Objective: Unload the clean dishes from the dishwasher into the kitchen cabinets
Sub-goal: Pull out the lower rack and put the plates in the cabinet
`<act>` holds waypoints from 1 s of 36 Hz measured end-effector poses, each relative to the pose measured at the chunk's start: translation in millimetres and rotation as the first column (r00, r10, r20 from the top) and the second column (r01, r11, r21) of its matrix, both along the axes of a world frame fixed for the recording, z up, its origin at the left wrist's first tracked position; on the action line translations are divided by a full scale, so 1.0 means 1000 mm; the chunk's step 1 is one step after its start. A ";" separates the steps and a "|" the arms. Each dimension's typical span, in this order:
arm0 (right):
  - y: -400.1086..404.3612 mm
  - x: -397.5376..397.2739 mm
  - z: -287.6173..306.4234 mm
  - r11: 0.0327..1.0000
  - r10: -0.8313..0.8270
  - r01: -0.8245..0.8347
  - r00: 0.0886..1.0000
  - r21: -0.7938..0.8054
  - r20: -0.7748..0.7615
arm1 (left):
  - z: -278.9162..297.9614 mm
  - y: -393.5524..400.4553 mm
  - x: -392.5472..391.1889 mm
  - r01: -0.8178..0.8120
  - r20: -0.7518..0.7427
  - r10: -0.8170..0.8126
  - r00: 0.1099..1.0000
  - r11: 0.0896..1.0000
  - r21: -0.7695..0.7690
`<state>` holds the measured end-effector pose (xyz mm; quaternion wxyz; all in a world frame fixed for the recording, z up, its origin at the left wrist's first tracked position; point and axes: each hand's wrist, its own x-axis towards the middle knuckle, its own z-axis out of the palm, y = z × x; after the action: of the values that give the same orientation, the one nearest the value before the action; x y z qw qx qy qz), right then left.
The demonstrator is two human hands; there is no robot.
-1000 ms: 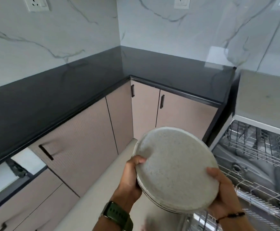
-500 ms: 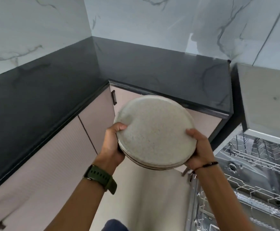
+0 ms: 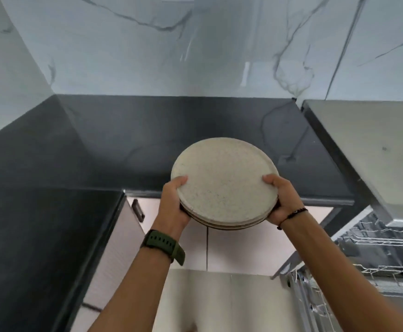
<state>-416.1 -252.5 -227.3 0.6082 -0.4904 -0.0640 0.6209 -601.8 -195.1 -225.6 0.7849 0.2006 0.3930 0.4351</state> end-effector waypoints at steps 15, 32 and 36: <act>0.112 0.059 -0.024 0.982 -0.155 0.160 0.986 -0.102 0.055 | -0.029 0.133 0.070 0.062 -0.130 -0.071 0.989 0.996 -0.071; 0.165 0.075 -0.032 0.953 -0.255 0.298 0.878 -0.046 0.405 | -0.047 0.158 0.080 -0.097 -0.180 0.108 0.978 0.993 0.068; 0.171 0.078 -0.041 0.945 -0.245 0.320 0.828 -0.067 0.505 | -0.049 0.158 0.078 -0.093 -0.230 0.117 0.966 0.989 0.113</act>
<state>-338.4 -81.8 -267.9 0.6189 -0.6794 -0.0961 0.3823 -524.2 -36.9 -274.9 0.6974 0.2691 0.4710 0.4684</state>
